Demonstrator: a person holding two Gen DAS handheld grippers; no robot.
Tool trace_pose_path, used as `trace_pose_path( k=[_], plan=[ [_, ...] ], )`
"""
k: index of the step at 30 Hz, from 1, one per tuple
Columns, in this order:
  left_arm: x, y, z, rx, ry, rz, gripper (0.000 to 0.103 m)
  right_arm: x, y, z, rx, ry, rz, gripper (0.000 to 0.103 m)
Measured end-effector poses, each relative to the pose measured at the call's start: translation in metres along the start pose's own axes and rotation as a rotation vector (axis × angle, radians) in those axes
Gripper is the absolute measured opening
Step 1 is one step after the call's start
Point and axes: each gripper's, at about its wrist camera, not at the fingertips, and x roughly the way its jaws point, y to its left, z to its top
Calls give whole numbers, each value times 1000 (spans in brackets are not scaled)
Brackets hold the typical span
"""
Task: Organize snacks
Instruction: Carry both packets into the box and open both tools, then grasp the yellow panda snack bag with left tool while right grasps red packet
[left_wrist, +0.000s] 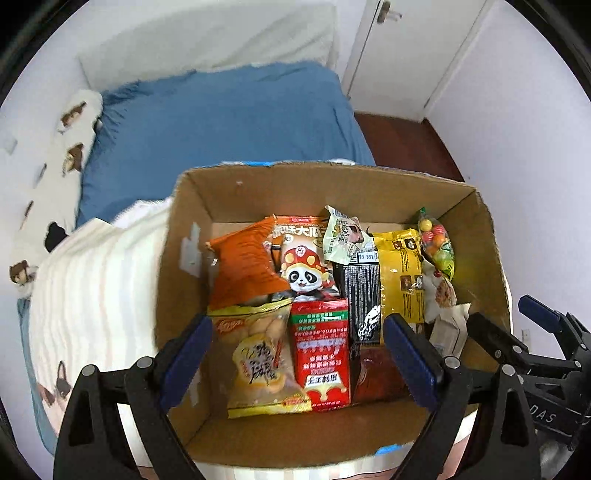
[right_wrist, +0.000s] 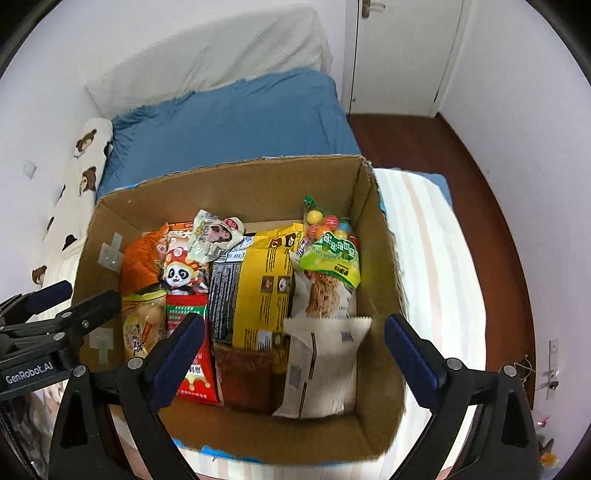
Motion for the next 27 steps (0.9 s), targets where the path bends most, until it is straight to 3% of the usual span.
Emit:
trace_pose_path(
  k=[12, 27],
  plan=[
    [-70, -12, -58, 42, -204, 73, 94, -68, -1, -55, -9, -143, 1, 100],
    [-121, -17, -127, 32, -312, 78, 94, -140, 1, -124, -21, -269, 42, 100]
  ],
)
